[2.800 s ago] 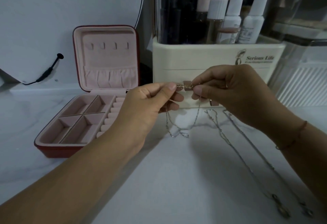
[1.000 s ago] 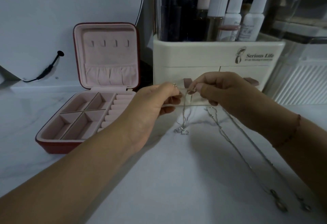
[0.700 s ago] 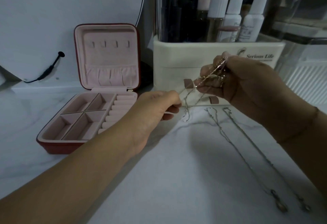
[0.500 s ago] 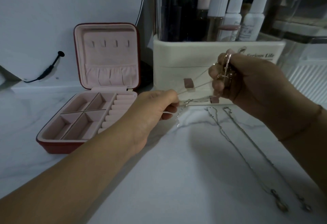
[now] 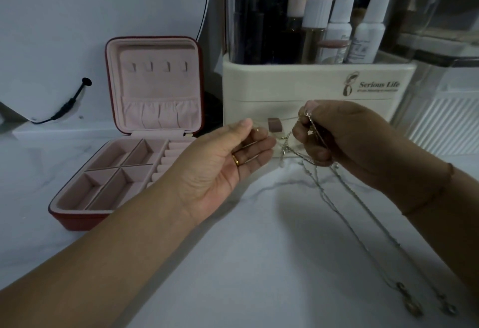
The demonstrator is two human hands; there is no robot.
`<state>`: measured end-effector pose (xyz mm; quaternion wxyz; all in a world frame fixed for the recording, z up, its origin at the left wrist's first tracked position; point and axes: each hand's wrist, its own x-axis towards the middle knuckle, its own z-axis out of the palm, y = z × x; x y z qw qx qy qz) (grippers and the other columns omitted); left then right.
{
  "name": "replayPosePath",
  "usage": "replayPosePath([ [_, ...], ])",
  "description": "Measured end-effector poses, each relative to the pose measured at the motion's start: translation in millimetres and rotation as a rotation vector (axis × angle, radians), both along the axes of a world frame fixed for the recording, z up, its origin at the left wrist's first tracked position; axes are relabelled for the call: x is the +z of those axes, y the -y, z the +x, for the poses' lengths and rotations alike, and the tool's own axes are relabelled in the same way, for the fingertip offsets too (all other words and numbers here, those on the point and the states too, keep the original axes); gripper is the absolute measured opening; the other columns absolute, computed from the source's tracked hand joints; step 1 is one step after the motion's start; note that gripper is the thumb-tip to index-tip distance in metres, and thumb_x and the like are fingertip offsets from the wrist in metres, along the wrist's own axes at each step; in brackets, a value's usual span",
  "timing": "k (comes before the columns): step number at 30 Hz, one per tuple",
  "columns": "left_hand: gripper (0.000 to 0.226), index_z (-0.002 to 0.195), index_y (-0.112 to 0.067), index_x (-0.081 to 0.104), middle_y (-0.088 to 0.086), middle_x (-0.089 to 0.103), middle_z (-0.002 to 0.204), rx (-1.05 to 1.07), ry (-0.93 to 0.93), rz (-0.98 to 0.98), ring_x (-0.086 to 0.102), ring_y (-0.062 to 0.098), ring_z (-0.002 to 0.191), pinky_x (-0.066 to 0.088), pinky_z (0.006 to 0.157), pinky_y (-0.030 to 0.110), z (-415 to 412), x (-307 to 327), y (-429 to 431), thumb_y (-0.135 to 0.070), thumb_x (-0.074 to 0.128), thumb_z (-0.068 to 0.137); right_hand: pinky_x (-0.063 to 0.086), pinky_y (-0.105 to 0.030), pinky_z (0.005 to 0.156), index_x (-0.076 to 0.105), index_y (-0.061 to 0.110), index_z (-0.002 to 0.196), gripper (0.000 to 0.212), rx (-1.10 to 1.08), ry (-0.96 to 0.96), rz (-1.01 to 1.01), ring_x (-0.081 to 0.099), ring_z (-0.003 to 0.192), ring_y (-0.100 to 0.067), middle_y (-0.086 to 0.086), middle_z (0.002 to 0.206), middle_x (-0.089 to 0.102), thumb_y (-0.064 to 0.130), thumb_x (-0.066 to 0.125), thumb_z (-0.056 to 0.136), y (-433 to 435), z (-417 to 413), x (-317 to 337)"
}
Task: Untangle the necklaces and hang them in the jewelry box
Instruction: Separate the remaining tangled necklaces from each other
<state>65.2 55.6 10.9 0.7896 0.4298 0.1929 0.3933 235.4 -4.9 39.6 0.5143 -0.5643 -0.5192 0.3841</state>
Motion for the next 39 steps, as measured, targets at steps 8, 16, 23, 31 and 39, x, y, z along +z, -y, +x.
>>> replayPosePath([
  [8,0.023,0.068,-0.011,0.057,-0.002,0.059,0.057,0.05,0.007,0.026,0.061,0.006,0.055,0.058,0.066,0.024,-3.5,1.7,-3.5,-0.017,0.053,0.09,0.036,-0.015,0.04,0.057,0.002,0.075,0.035,-0.136,0.517,0.007,0.043,0.041,-0.008,-0.007,0.065,0.061,0.02,0.039,0.099,2.2,-5.0,-3.5],
  [16,0.024,0.067,-0.019,0.05,-0.001,0.06,0.071,-0.015,-0.025,0.012,0.058,0.011,0.068,0.054,0.074,0.028,-5.7,2.1,-6.3,-0.03,0.052,0.089,0.035,-0.014,0.042,0.053,0.014,0.061,0.04,-0.105,0.568,-0.022,0.041,0.042,-0.007,0.003,0.052,0.055,0.024,0.044,0.098,4.1,-5.5,-1.5],
  [23,0.04,0.061,-0.018,0.041,0.001,0.051,0.059,-0.067,0.035,-0.092,0.056,0.013,0.052,0.058,0.065,0.03,-3.6,4.7,-0.2,-0.034,0.042,0.097,0.016,-0.022,0.042,0.046,0.011,0.074,0.029,0.069,-0.104,-0.038,0.023,0.039,-0.009,-0.004,0.06,0.051,0.018,0.034,0.1,3.3,-0.3,5.2],
  [31,0.04,0.054,-0.021,0.043,0.0,0.052,0.069,-0.144,-0.142,0.03,0.054,0.009,0.061,0.054,0.065,0.026,-3.3,1.0,0.7,-0.05,0.053,0.08,0.015,-0.015,0.034,0.042,0.015,0.074,0.022,0.23,-0.491,0.033,0.019,0.031,-0.001,-0.008,0.094,0.068,0.021,0.036,0.093,3.1,2.5,5.9],
  [39,0.009,0.074,-0.013,0.071,0.005,0.07,0.084,-0.091,-0.129,0.03,0.067,0.013,0.077,0.056,0.072,0.026,-1.6,-3.5,1.9,-0.018,0.066,0.067,0.022,-0.014,0.037,0.046,0.015,0.073,0.021,0.319,-0.452,0.12,0.028,0.036,-0.001,-0.016,0.096,0.047,0.025,0.04,0.091,5.9,2.8,7.1],
])
